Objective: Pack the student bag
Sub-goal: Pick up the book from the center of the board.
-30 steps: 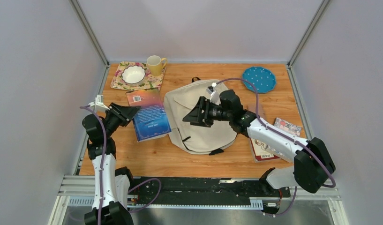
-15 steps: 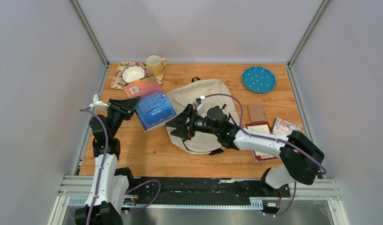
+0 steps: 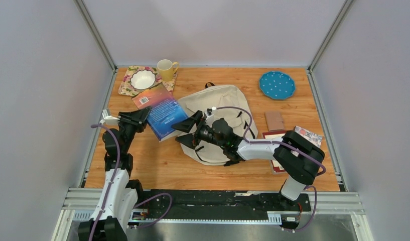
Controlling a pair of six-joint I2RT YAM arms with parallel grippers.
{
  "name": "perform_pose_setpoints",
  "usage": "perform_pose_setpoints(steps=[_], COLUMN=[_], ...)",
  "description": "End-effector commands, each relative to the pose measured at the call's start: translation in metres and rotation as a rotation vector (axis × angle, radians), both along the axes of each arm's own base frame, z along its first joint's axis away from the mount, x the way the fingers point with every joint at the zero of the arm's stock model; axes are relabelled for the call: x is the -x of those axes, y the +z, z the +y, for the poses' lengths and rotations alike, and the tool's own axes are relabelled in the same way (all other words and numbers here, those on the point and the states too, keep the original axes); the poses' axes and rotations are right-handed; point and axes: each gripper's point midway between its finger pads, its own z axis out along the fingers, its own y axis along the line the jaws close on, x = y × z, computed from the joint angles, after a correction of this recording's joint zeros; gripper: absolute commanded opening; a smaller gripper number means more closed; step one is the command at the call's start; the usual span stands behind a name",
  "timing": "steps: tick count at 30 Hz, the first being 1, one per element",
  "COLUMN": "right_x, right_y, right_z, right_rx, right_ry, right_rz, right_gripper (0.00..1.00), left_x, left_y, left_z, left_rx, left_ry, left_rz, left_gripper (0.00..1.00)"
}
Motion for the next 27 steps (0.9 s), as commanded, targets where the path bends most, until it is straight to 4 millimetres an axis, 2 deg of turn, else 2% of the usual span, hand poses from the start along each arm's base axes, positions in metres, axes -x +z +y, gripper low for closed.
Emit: perform_pose_setpoints(steps=[1, 7, 8, 12, 14, 15, 22, 27], right_x=[-0.017, -0.031, -0.034, -0.037, -0.041, -0.042, -0.06, -0.072], right_y=[0.019, 0.012, 0.02, 0.019, 0.025, 0.019, 0.03, 0.03], right_z=[0.006, 0.005, 0.003, 0.003, 0.003, 0.006, -0.009, -0.018], right_rx=[-0.091, -0.105, -0.14, -0.177, -0.214, -0.216, -0.286, -0.291], right_ry=[-0.088, -0.191, -0.222, -0.315, -0.343, -0.351, -0.476, -0.544], right_rz=[-0.011, -0.01, -0.021, -0.034, -0.036, -0.019, -0.049, -0.057], right_gripper=[0.89, 0.9, 0.9, 0.9, 0.91, 0.91, 0.91, 0.91], left_x=[0.017, 0.018, 0.017, 0.018, 0.019, 0.019, 0.022, 0.024], left_y=[0.075, 0.076, 0.076, 0.075, 0.075, 0.072, 0.068, 0.067], left_z=[-0.003, -0.001, -0.001, -0.003, -0.004, -0.005, -0.007, -0.01], left_rx=[0.076, 0.106, 0.108, 0.127, 0.132, 0.137, 0.166, 0.175], left_ry=[-0.006, 0.017, 0.02, 0.017, 0.011, 0.009, 0.001, -0.016], left_rz=[-0.27, -0.283, -0.282, -0.281, -0.284, -0.277, -0.275, -0.273], left_gripper=[0.0, 0.0, 0.0, 0.0, 0.0, 0.0, 0.0, 0.0])
